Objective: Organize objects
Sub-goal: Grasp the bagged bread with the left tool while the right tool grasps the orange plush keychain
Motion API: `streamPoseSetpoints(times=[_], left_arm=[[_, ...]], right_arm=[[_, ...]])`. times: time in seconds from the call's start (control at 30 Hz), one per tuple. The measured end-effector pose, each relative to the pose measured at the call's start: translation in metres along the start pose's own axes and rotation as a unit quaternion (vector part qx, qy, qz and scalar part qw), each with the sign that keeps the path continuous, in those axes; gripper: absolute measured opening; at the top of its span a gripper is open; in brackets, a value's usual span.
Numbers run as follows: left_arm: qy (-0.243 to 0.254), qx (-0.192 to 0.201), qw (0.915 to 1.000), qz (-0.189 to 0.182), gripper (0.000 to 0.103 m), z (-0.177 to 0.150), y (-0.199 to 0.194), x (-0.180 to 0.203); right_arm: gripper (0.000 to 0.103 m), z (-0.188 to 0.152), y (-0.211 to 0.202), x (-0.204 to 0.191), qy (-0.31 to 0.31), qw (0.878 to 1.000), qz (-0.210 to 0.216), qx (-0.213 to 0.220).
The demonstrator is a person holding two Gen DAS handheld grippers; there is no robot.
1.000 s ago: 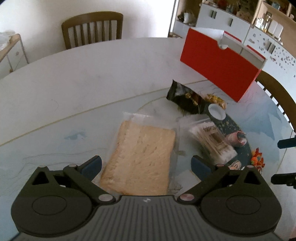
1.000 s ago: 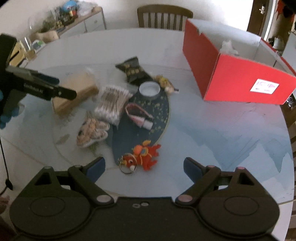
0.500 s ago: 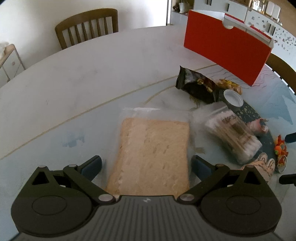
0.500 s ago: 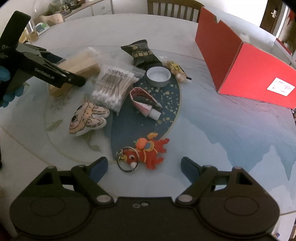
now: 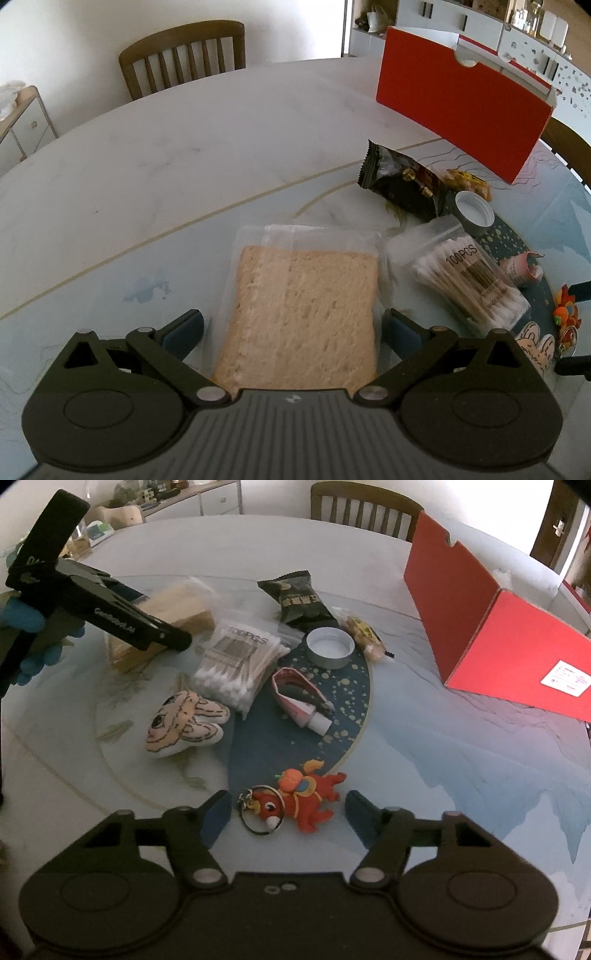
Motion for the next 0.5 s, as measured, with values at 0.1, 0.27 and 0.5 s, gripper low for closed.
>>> streamPoseSetpoints(times=[0.1,0.27,0.5], left_arm=[[0.001,0.003,1.0000,0.000,0.093,0.000,-0.003,0.001],[0.001,0.012,0.9999,0.001,0.075,0.000,-0.012,0.002],[-0.022,0.014,0.9997,0.003,0.073,-0.007,-0.022,0.003]], right_arm=[[0.058,0.000,-0.001,-0.001,-0.004,1.000,0.000,0.001],[0.056,0.000,-0.002,-0.001,-0.001,1.000,-0.002,0.001],[0.044,-0.001,-0.008,0.007,0.054,0.998,0.010,-0.005]])
Point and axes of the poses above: each gripper's, at about its wrist camera, not at the fingertips, and y roughly the way its jaws point, x to its right, z to its top, the point moved 9 cm from there along y, roughly the way its jaws point, and after that the axes turned 6 degrees about y, right-handed, at the moved point
